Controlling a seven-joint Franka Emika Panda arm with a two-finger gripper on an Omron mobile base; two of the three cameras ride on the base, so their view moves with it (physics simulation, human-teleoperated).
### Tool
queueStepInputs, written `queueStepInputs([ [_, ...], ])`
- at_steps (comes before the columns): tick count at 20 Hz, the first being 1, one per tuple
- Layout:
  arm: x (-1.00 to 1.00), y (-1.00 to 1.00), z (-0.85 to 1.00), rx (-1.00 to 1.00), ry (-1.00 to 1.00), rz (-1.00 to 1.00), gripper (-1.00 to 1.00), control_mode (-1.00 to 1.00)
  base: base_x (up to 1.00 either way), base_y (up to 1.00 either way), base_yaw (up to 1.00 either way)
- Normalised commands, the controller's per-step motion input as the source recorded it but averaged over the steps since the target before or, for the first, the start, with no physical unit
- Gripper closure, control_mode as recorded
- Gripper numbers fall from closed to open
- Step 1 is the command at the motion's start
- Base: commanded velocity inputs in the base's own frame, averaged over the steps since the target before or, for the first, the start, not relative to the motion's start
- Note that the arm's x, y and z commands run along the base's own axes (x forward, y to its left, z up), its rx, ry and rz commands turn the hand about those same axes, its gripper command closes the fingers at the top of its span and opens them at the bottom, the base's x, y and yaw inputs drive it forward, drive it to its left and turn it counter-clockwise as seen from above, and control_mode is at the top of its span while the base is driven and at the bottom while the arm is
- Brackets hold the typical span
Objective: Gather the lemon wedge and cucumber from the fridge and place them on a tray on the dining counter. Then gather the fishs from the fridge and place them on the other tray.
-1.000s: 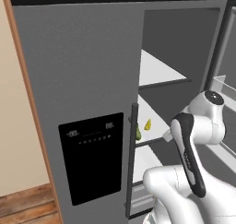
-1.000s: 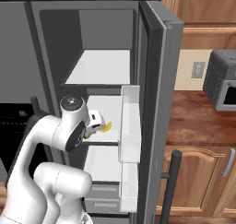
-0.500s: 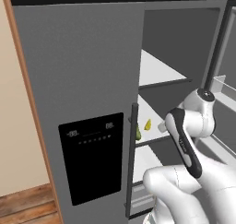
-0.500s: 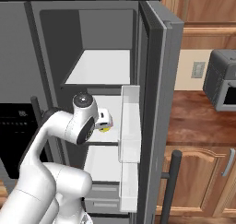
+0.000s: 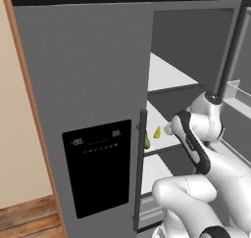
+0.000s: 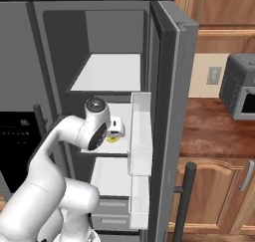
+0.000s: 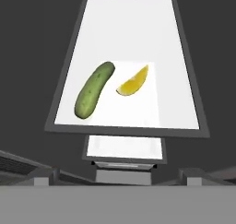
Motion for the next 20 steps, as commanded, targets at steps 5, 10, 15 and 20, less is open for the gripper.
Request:
queueStepInputs([
  [5,0.15,0.27,-0.24,0.00,0.02,-0.05,-1.00,-1.00,0.00,0.00,0.00],
  [10,0.18,0.20,-0.37,0.00,0.01,-0.03,-1.00,-1.00,0.00,0.00,0.00],
  [15,0.36,0.02,-0.27,0.03,0.01,0.00,-1.00,-1.00,0.00,0.00,0.00],
  [20,0.32,0.00,-0.16,0.07,0.00,0.04,-1.00,-1.00,0.00,0.00,0.00],
])
